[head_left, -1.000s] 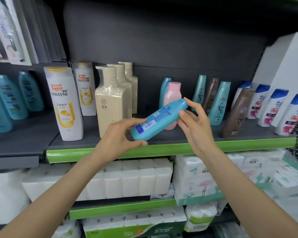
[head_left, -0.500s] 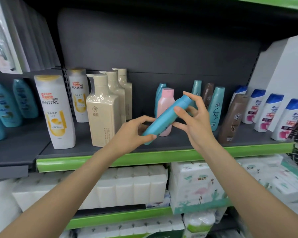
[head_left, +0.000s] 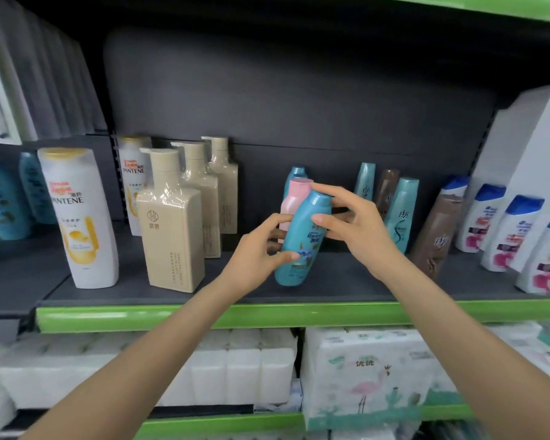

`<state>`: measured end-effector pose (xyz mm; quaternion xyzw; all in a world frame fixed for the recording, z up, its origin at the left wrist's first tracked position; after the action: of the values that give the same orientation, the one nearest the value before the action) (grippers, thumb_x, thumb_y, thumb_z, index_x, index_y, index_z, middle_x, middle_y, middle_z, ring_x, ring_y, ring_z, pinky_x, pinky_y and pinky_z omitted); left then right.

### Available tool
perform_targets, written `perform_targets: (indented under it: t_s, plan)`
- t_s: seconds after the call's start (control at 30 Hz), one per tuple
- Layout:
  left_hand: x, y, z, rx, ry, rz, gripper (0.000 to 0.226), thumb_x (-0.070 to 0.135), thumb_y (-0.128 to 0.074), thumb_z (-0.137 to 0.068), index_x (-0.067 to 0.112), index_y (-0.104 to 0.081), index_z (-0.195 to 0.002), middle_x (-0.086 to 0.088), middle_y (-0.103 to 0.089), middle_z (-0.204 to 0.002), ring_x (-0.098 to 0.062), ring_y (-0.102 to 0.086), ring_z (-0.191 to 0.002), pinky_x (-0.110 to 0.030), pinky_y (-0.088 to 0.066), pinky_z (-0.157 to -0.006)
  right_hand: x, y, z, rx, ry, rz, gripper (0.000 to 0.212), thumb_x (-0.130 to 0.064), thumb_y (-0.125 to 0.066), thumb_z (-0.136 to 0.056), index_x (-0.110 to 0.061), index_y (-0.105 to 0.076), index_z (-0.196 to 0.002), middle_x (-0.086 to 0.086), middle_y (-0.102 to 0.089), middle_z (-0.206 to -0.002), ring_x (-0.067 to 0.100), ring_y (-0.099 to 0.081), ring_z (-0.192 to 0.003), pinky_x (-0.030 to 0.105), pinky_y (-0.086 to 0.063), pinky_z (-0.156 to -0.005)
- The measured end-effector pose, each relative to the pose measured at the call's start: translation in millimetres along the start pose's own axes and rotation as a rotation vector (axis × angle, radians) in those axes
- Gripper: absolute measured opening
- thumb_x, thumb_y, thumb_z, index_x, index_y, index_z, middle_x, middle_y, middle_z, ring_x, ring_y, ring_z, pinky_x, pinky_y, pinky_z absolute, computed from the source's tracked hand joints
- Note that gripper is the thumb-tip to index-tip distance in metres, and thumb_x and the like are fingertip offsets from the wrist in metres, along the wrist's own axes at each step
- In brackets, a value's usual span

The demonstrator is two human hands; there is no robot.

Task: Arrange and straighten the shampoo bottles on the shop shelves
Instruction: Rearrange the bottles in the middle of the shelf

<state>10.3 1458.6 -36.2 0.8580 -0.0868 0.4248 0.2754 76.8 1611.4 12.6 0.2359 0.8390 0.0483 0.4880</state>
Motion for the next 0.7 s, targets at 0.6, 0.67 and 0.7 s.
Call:
perform_targets:
  t_s: [0.6, 0.67, 0.7]
  plan:
    - [-6.0, -11.5, -4.5, 0.016, 0.076, 0.004, 0.039, 0.012, -0.072, -0.080, 0.030, -0.050, -0.108, 0.000, -0.064, -0.096, -0.006, -0.067, -0.078, -0.015, -0.054, -0.066, 12.2, 2.1, -7.3, 0.093, 0.039, 0.379, 0.046, -0.025, -0.075, -0.078, -0.033, -0.061, -0.121, 0.000, -0.064, -0.103, 0.006, -0.059, -0.079, 0.003, -0.044, -0.065]
    - [-5.5, -12.8, -3.9, 0.005, 0.077, 0.008, 0.039, 0.013, -0.072, -0.080, 0.030, -0.050, -0.108, -0.001, -0.064, -0.097, -0.008, -0.067, -0.079, -0.016, -0.055, -0.067, 11.8, 3.3, -6.5, 0.085, 0.036, 0.387, 0.046, -0.024, -0.075, -0.078, -0.032, -0.061, -0.121, 0.001, -0.064, -0.103, 0.005, -0.059, -0.079, 0.001, -0.042, -0.062]
    - [-5.8, -12.7, -4.1, -0.007, 0.079, 0.008, 0.038, 0.013, -0.071, -0.081, 0.030, -0.051, -0.108, -0.002, -0.064, -0.097, -0.009, -0.068, -0.080, -0.018, -0.056, -0.068, 11.6, 3.5, -6.0, 0.081, 0.034, 0.382, 0.045, -0.024, -0.075, -0.078, -0.032, -0.061, -0.120, 0.001, -0.063, -0.102, 0.005, -0.059, -0.078, 0.000, -0.042, -0.062]
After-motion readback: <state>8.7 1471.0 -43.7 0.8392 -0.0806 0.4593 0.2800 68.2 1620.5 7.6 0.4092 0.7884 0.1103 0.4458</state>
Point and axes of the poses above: each hand's wrist, its own z-axis away from the middle knuckle, its own y-axis out of the back of the hand, x = y × z, the point moved 3 cm from there along -z, towards the middle knuckle
